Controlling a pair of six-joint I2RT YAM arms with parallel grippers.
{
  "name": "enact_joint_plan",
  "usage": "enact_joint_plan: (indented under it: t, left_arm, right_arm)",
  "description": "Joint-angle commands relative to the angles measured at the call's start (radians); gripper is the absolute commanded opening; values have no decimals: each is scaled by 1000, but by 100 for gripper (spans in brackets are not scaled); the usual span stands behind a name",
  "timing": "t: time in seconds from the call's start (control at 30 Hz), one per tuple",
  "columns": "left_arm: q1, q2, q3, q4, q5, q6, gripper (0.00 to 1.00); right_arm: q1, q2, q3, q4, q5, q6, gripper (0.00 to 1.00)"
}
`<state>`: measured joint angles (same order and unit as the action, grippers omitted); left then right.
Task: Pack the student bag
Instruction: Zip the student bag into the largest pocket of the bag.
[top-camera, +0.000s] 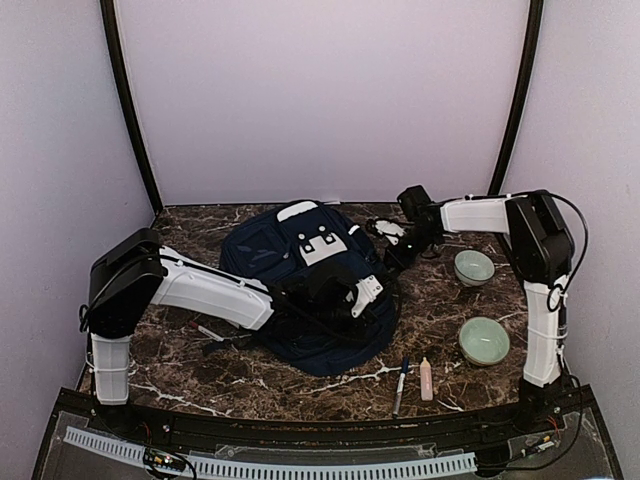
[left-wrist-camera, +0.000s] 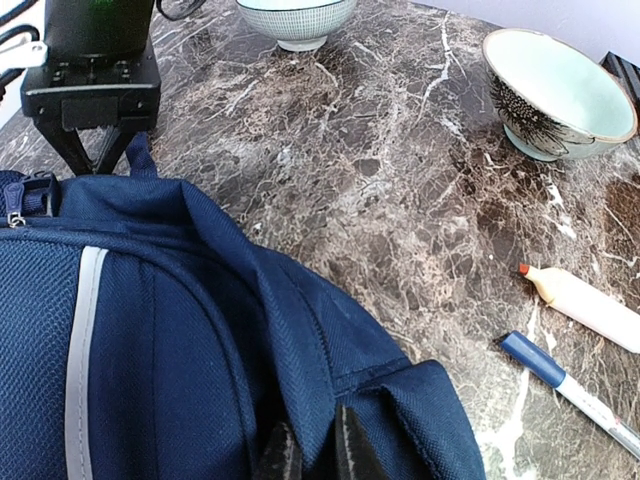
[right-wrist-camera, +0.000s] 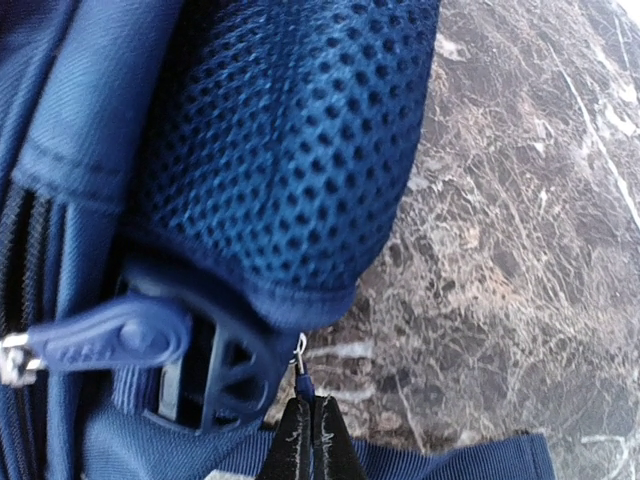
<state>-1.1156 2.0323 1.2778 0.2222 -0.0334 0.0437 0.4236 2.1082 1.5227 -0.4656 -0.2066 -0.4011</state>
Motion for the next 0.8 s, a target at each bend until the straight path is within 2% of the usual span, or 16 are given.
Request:
enact_joint_plan:
  t: [0.0,0.3,0.53,0.63,0.77]
  left_arm:
    - [-16,-43,-36,1,56,-2,0]
    - [-16,-40,-46,11,56,-10,0]
    - [-16,-53,-44,6,40,-5,3]
    - [-16,-65,-39,-5,29,-5,12]
    - [-16,-99,-51,1,1,-22,29]
  right_arm:
    - [-16,48,53,62,114,30,0]
    - [-17,80,100,44,149,43,0]
    - [-17,-38,8,31,122,35,1]
    - [-17,-98,-35,4,116,24,10]
    - [-20,-182,-91,-33,130,9,15]
